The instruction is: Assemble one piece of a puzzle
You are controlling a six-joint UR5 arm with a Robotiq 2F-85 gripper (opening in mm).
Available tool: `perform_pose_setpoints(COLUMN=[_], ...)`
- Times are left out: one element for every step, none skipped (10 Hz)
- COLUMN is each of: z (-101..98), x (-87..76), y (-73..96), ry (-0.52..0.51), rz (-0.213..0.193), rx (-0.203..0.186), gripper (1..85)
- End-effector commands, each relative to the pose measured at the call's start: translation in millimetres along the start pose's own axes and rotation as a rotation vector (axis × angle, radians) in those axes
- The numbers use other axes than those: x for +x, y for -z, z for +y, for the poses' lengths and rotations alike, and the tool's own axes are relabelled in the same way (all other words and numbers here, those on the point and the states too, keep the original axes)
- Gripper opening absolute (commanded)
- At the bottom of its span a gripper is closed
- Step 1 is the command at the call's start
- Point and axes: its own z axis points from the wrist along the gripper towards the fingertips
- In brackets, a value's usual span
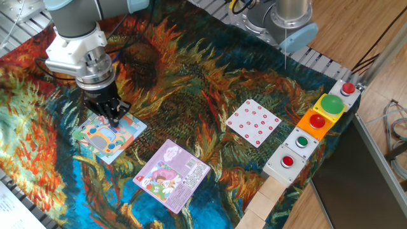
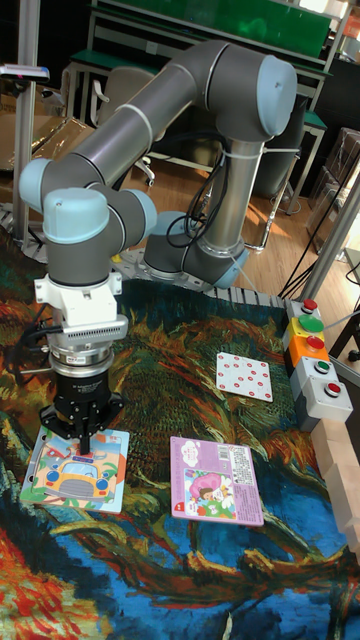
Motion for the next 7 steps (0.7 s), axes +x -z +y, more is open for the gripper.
perform_pose_setpoints(z=[1.1, 1.8, 2.6, 2.6, 3.5, 3.6, 3.3], x=[4.6, 6.7, 8.2, 7.5, 4.9, 1.7, -1.1], y=[4.7, 5.3, 5.6, 5.9, 5.2, 4.1, 2.7], ry=[-0.008, -0.01, -0.01, -0.01, -0.01, -0.01, -0.009], rz=[-0.006, -0.006, -0.007, -0.01, -0.015, -0.021, -0.024], rx=[-0.011, -0.011, -0.013, -0.011, -0.012, -0.01, -0.009], gripper=[1.3, 1.3, 1.3, 1.3, 1.3, 1.3, 1.3])
